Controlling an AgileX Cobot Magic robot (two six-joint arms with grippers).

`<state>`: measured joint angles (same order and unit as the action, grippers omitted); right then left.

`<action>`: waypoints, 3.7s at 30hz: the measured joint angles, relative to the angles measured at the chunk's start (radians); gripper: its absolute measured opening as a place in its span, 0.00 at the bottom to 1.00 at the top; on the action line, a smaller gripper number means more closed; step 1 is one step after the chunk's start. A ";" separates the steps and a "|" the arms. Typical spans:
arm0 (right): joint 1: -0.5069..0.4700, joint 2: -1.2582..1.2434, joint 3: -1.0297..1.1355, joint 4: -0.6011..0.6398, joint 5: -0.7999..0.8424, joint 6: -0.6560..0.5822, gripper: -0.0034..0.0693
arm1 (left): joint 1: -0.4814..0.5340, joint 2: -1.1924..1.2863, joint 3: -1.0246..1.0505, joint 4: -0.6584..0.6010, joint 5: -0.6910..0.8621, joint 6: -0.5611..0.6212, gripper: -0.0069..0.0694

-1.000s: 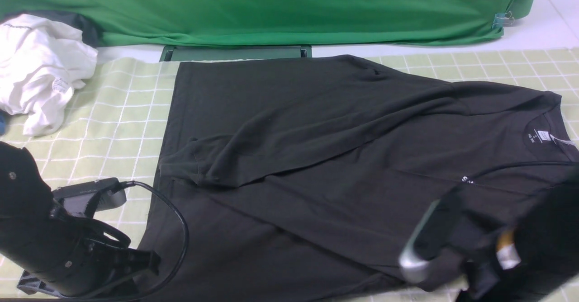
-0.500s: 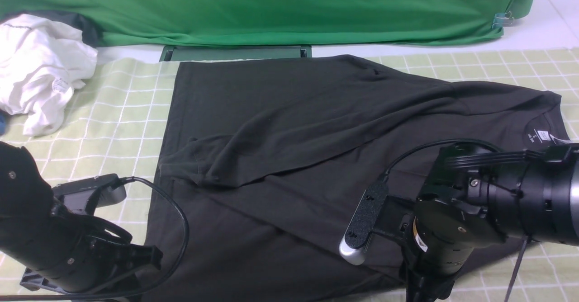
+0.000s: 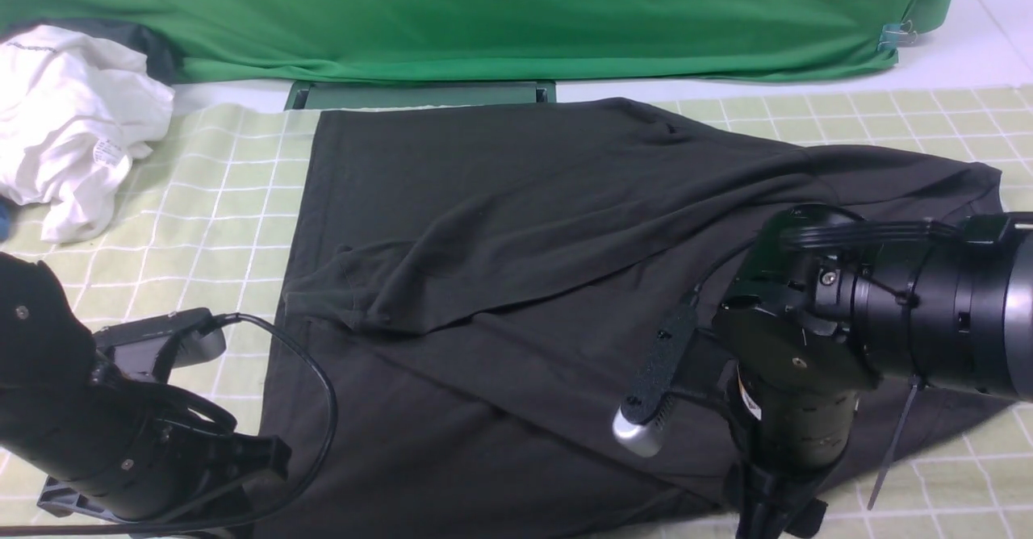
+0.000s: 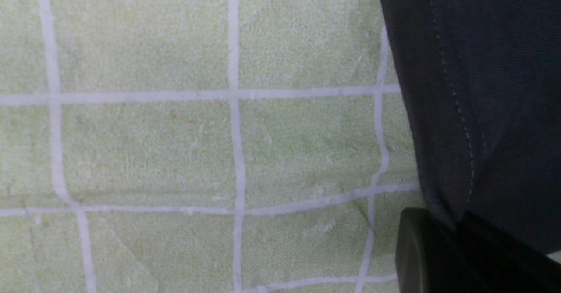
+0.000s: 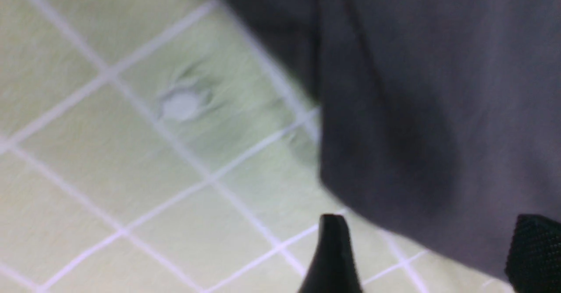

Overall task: Fold a long-sleeved shirt over a green coffee tablecloth.
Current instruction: 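Grasp the near edge of the shirt at its hem and shoulder corners, then fold the black garment in half by bringing its near edge over to the far edge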

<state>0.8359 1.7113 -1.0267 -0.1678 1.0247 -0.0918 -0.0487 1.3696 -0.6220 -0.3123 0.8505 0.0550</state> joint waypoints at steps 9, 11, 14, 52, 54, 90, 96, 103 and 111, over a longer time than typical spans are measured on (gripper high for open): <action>0.000 0.015 0.053 0.033 -0.152 -0.025 0.60 | 0.000 0.000 0.001 0.000 -0.017 0.002 0.12; 0.000 0.029 0.054 0.033 -0.171 -0.025 0.60 | 0.000 0.000 0.001 0.000 -0.018 0.002 0.12; 0.000 0.052 0.055 0.033 -0.181 -0.031 0.60 | 0.000 0.000 0.001 0.000 -0.022 0.003 0.12; 0.114 -0.158 0.219 0.153 -0.038 0.092 0.06 | 0.000 -0.345 0.018 -0.062 0.251 -0.022 0.12; 0.114 -0.158 0.186 0.103 -0.001 0.101 0.06 | 0.000 -0.352 0.003 -0.079 0.254 -0.023 0.12; -0.383 0.331 -0.598 -0.077 -0.213 0.106 0.06 | 0.029 0.594 -0.905 -0.046 -0.072 -0.135 0.12; -0.410 0.433 -0.746 -0.072 -0.223 0.092 0.07 | 0.050 0.693 -0.976 -0.044 -0.097 -0.157 0.12; -0.417 0.520 -0.876 -0.067 -0.242 0.056 0.08 | 0.069 0.734 -0.984 -0.040 -0.178 -0.160 0.12; -0.419 0.588 -0.893 -0.077 -0.350 0.033 0.11 | 0.069 0.749 -0.984 -0.038 -0.326 -0.161 0.12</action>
<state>0.4165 2.2990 -1.9195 -0.2451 0.6748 -0.0587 0.0204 2.1191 -1.6059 -0.3500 0.5249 -0.1058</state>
